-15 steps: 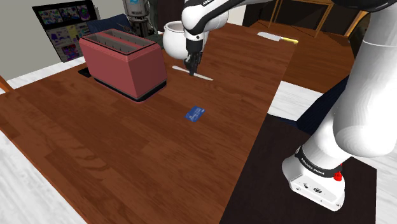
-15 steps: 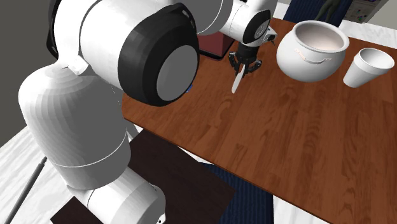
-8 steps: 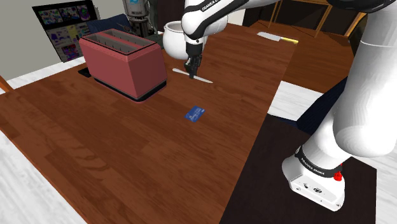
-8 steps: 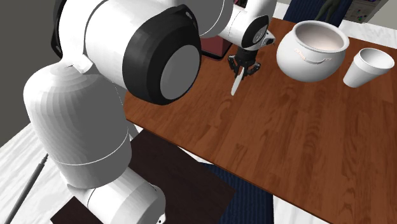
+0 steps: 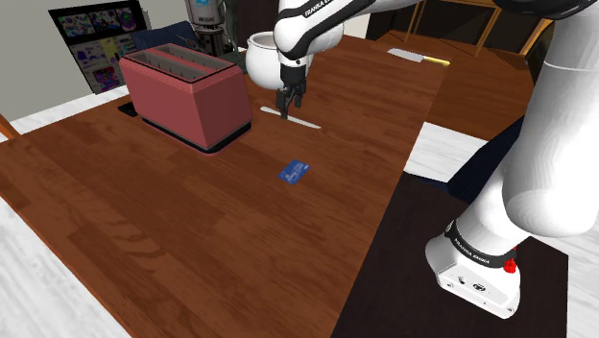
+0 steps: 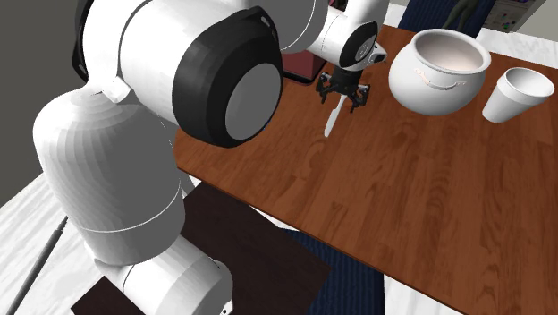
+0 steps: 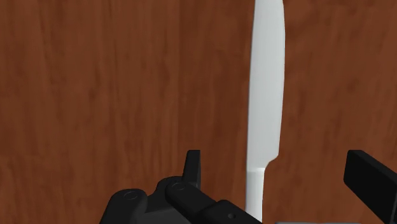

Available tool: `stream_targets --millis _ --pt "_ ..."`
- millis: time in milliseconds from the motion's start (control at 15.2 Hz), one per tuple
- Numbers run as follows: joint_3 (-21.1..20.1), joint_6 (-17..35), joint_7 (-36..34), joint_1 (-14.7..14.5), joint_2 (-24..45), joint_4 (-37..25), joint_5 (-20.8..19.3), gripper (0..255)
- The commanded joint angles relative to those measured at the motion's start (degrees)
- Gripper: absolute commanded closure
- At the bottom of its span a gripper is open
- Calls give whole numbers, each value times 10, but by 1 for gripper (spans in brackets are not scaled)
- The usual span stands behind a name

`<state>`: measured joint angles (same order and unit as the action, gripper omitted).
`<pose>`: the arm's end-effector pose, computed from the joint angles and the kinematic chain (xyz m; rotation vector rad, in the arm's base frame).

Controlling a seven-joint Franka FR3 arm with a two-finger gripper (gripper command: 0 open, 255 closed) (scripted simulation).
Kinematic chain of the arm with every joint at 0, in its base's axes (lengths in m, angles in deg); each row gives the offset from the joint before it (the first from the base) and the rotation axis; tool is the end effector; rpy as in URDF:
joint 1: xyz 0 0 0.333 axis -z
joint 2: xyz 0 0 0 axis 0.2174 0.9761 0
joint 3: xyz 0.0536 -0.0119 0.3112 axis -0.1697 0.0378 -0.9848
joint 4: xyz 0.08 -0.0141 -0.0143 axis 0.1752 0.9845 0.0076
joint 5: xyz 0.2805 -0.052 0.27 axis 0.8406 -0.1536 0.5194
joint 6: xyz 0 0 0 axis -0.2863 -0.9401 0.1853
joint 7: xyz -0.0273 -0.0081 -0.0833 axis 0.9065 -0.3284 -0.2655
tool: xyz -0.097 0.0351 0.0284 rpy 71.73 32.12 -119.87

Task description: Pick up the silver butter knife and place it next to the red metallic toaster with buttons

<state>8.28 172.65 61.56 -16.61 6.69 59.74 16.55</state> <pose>0.6191 -0.0131 0.3522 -3.1018 -0.3427 -0.0059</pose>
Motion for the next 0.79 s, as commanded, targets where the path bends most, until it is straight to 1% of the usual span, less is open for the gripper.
stream_targets --millis 0,198,726 --pt "1 -17 -1 0 -9 -8 -2 0" --pt "2 -64 -3 0 -30 -34 -5 0" --pt "2 -64 -3 0 -30 -34 -5 0"
